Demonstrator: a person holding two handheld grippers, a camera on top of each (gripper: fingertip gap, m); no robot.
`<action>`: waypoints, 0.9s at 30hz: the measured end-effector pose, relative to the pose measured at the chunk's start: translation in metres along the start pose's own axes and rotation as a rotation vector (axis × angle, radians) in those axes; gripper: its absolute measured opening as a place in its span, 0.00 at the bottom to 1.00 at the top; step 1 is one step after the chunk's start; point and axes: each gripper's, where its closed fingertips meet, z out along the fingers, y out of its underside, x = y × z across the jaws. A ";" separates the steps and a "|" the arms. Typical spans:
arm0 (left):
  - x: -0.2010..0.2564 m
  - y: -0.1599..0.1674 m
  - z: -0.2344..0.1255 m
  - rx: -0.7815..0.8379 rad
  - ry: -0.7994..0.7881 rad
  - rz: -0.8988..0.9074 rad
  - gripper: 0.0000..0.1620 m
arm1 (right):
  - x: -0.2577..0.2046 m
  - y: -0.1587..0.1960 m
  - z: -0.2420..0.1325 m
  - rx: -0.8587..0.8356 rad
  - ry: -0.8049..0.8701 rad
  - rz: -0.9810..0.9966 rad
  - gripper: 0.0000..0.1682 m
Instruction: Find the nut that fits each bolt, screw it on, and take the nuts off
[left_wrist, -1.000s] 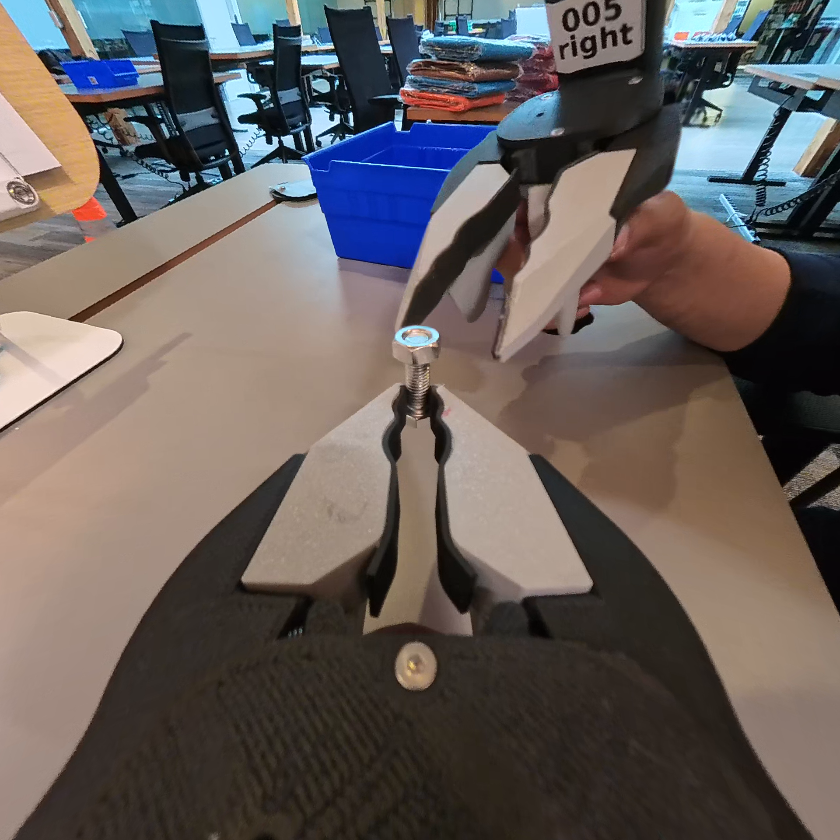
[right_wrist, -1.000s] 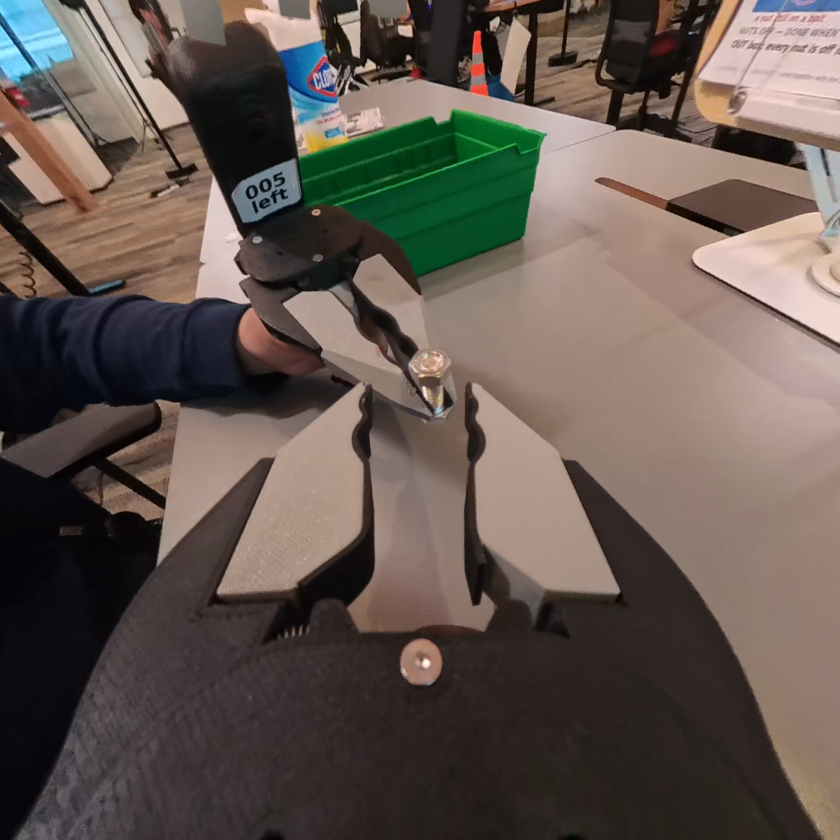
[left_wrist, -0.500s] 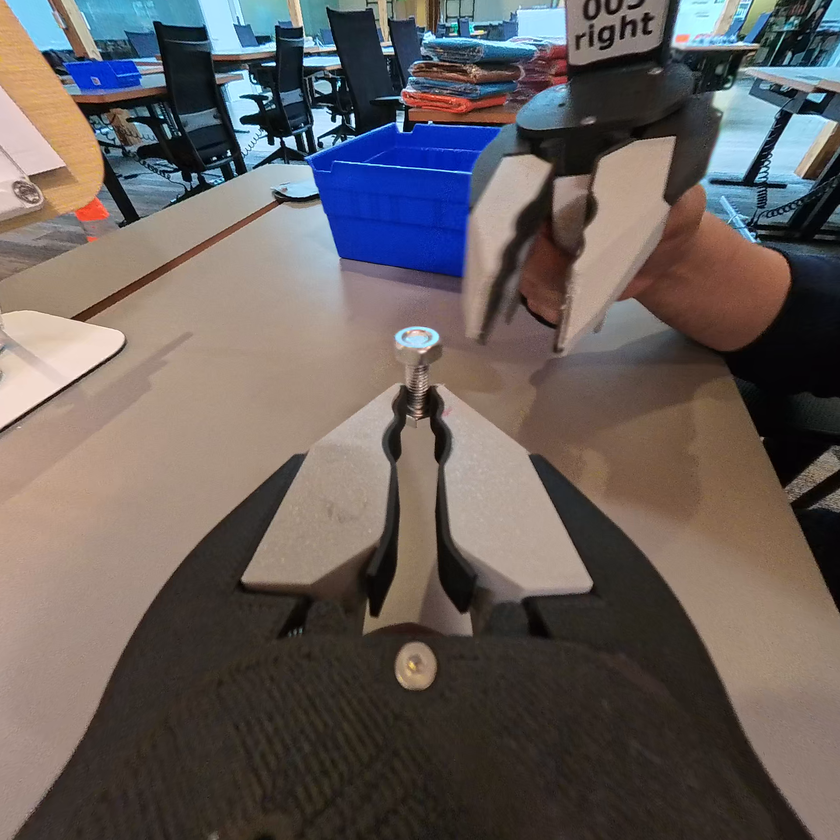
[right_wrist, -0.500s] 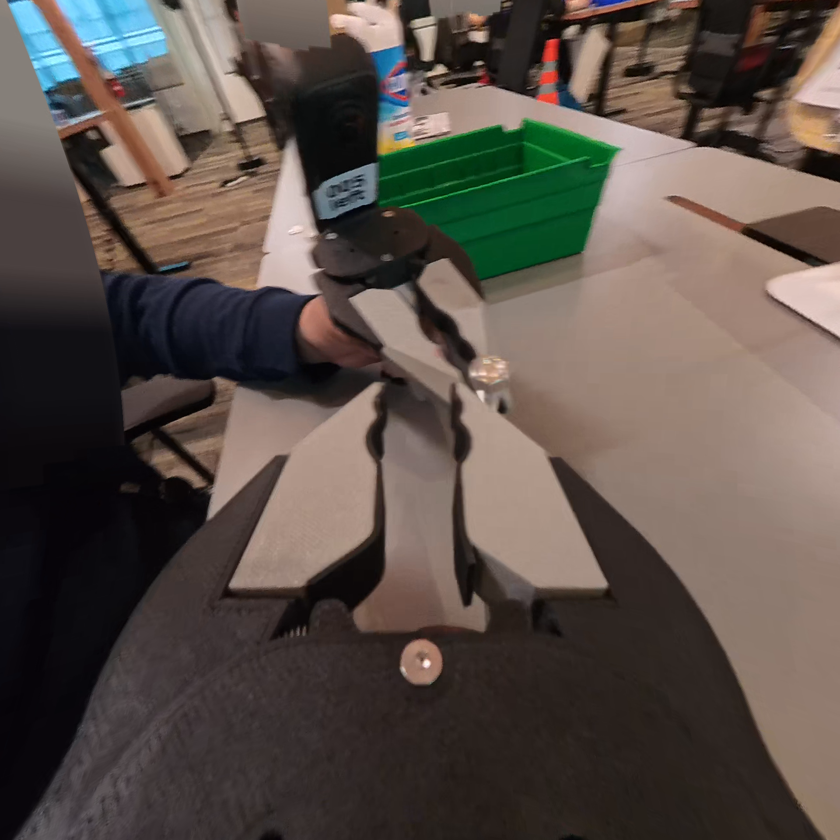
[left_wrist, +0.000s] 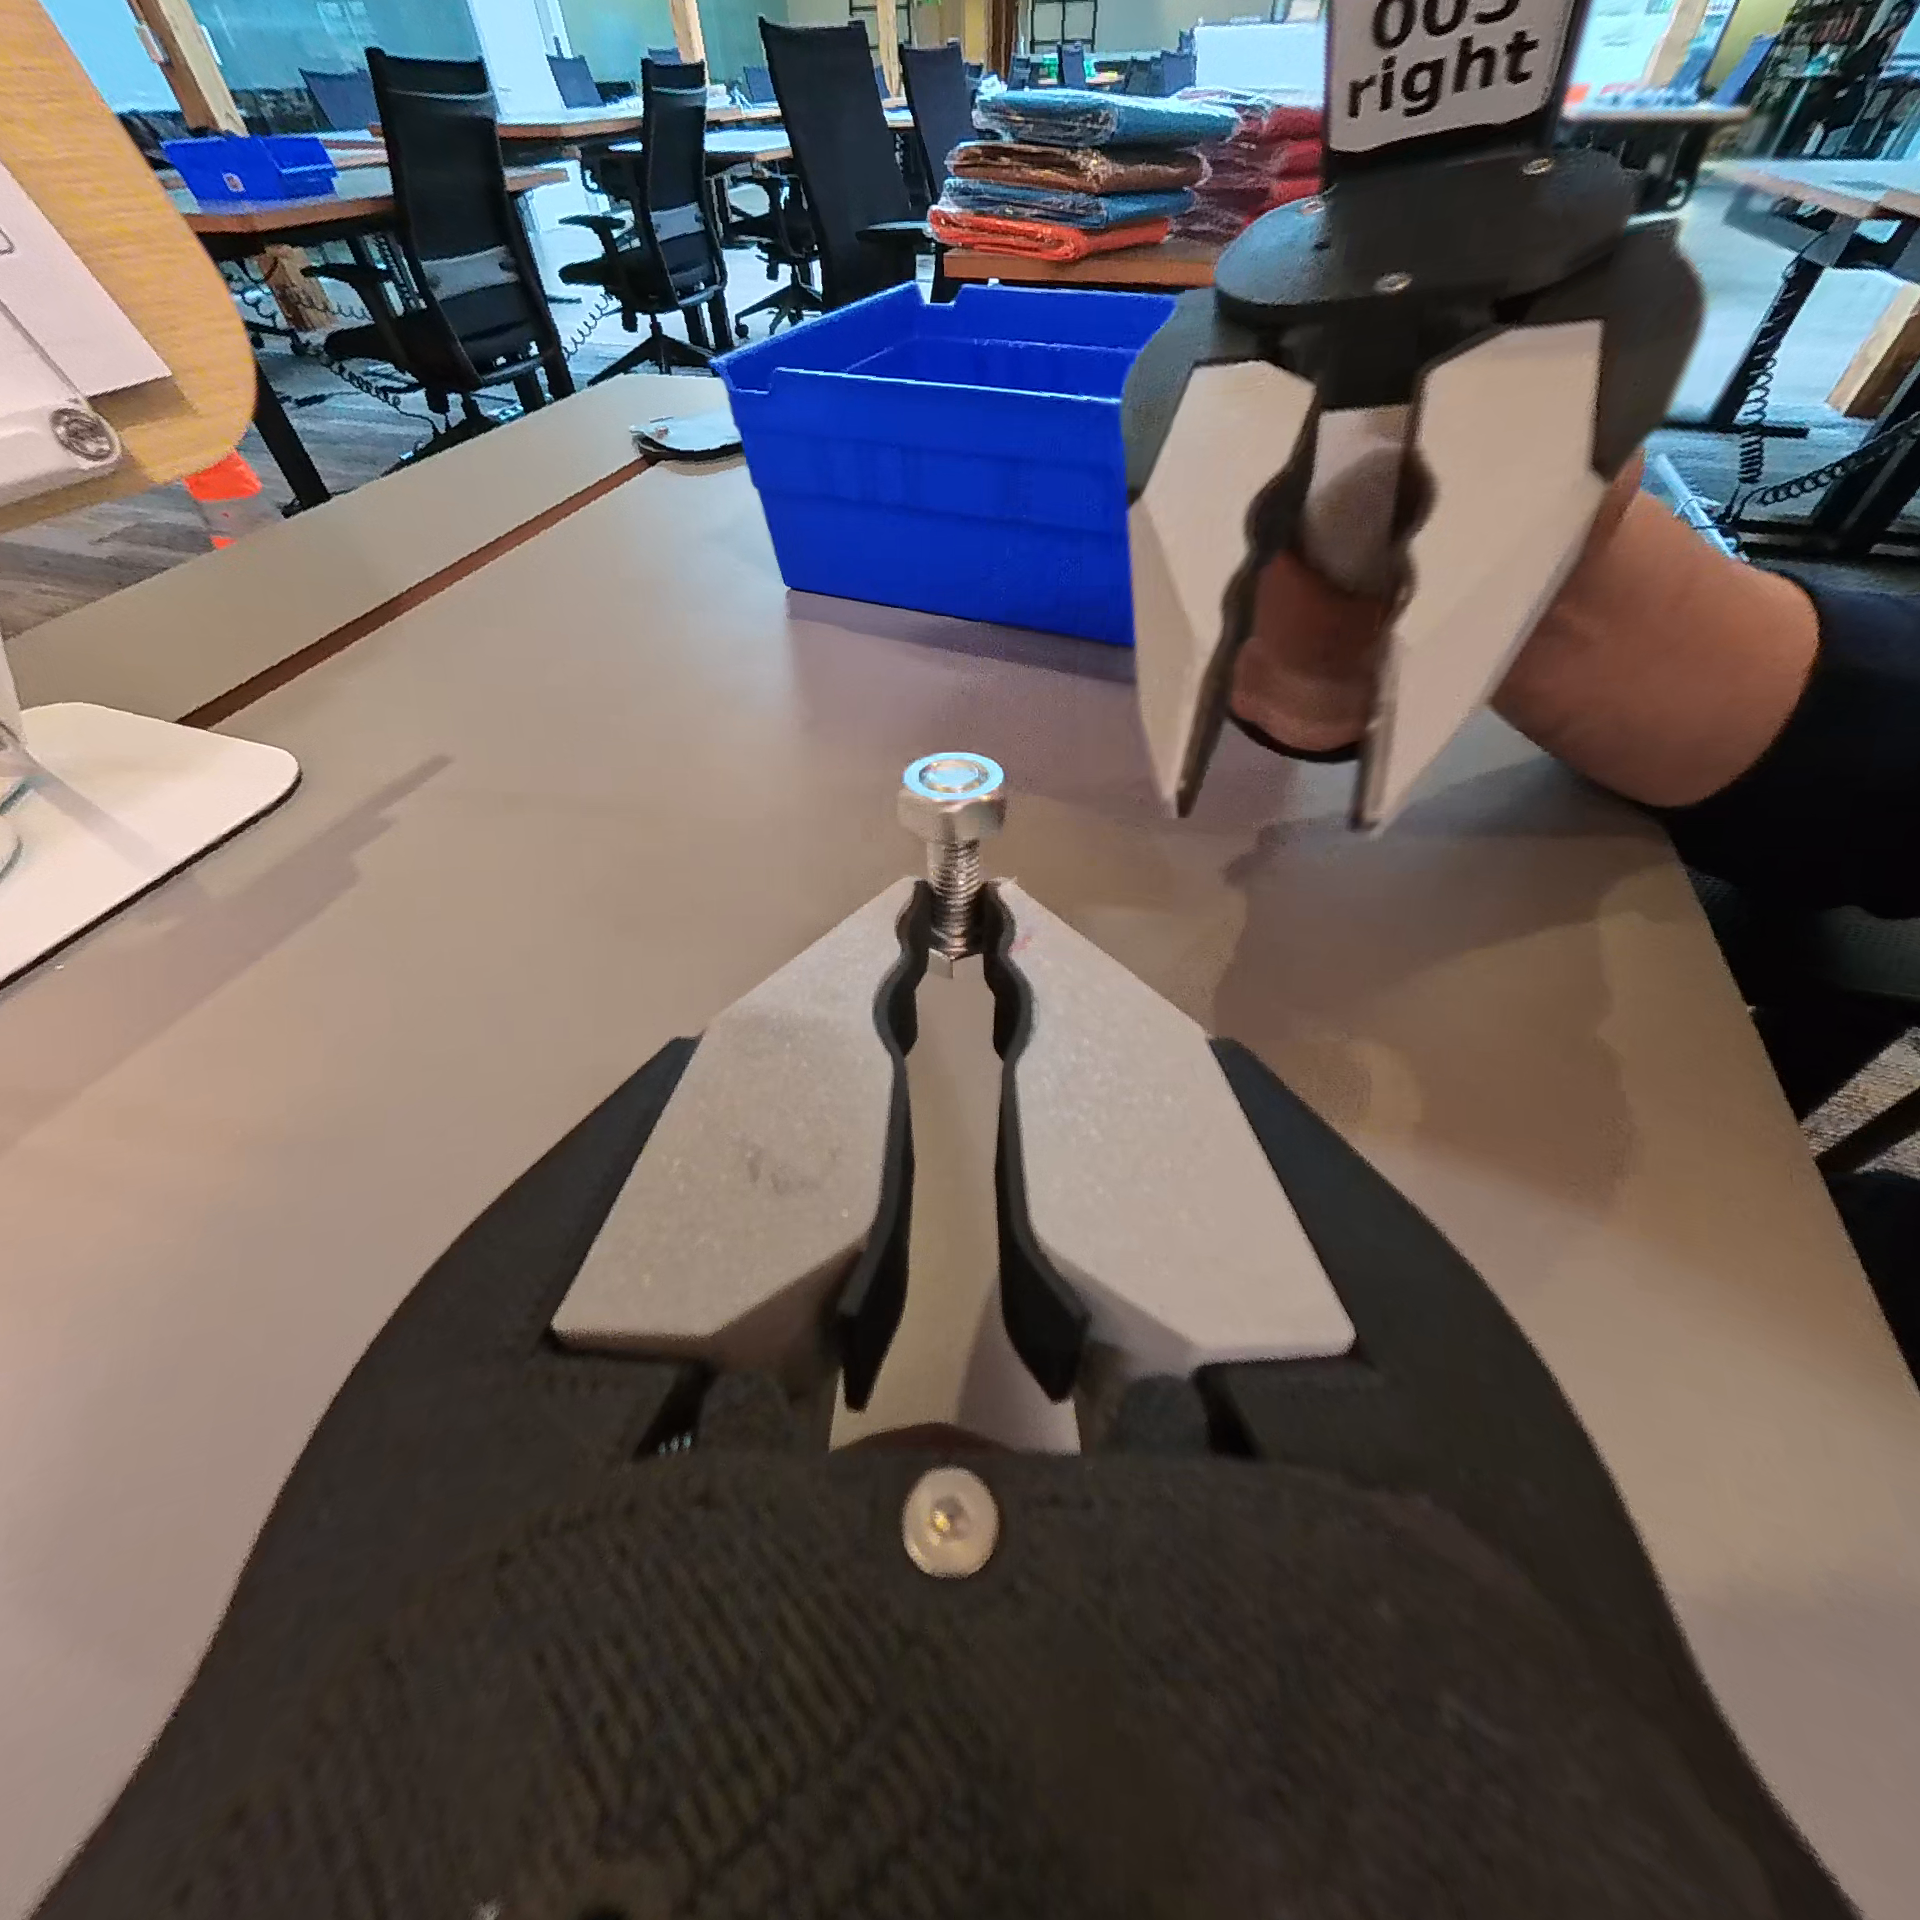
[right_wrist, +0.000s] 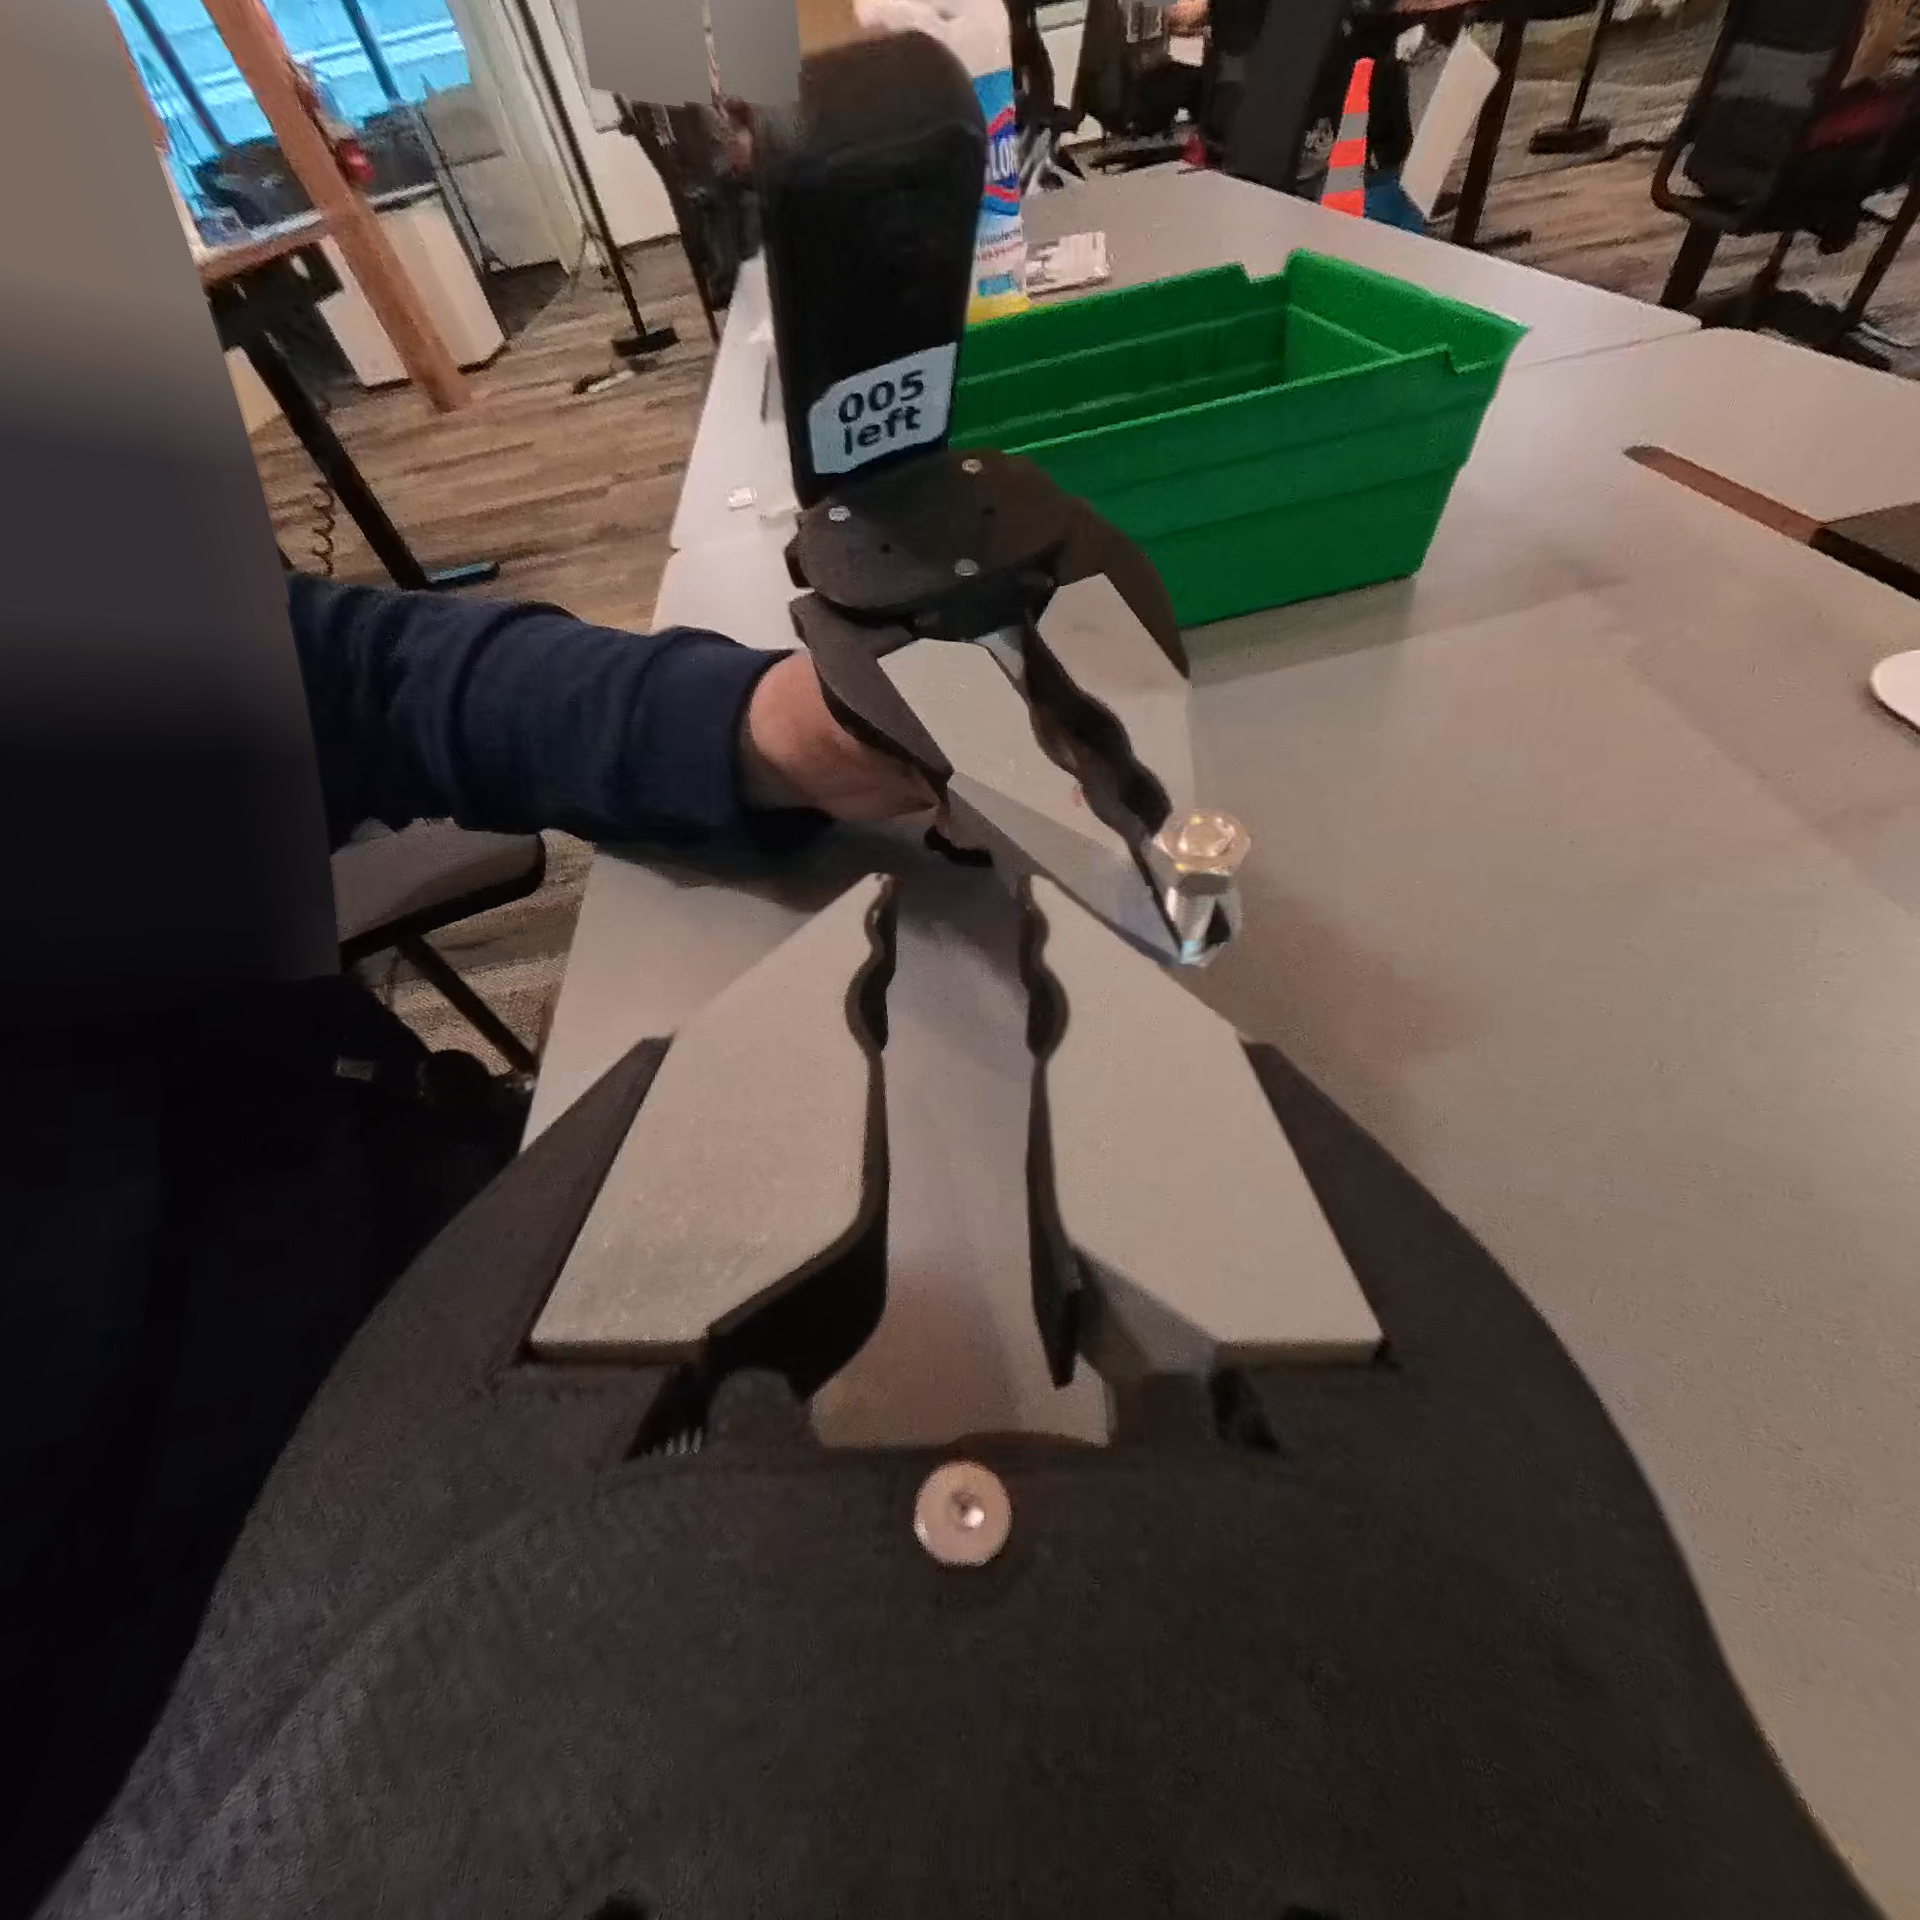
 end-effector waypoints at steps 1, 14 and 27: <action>0.000 0.000 0.000 0.001 -0.001 -0.001 0.04 | 0.000 -0.004 -0.002 0.020 0.005 0.002 0.13; -0.003 0.001 -0.001 -0.003 -0.009 -0.017 0.04 | 0.009 -0.016 -0.009 0.099 0.010 0.078 0.16; -0.003 0.003 0.000 -0.006 -0.001 -0.020 0.04 | 0.031 -0.009 -0.012 0.054 0.144 0.070 0.26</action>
